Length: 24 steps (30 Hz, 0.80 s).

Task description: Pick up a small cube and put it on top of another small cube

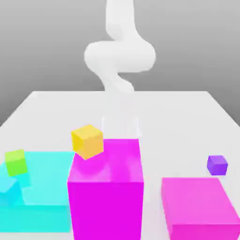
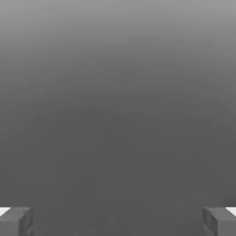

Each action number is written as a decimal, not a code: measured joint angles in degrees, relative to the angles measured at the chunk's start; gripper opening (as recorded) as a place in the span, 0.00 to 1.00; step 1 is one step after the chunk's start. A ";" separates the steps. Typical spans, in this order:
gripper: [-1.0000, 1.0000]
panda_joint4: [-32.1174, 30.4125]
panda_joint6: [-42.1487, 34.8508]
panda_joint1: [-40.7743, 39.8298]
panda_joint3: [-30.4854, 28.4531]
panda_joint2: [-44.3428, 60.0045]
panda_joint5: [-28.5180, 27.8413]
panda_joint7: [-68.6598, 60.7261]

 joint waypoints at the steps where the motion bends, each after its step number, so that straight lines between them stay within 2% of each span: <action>1: 0.50 -0.78 0.96 1.67 0.06 1.71 0.66 -1.70; 15: 0.50 -10.89 13.39 21.22 4.99 23.85 7.23 -22.17; 20: 0.50 -14.52 17.95 26.35 8.82 31.63 7.40 -27.87; 24: 0.50 -17.48 21.73 30.32 12.23 37.87 5.15 -30.73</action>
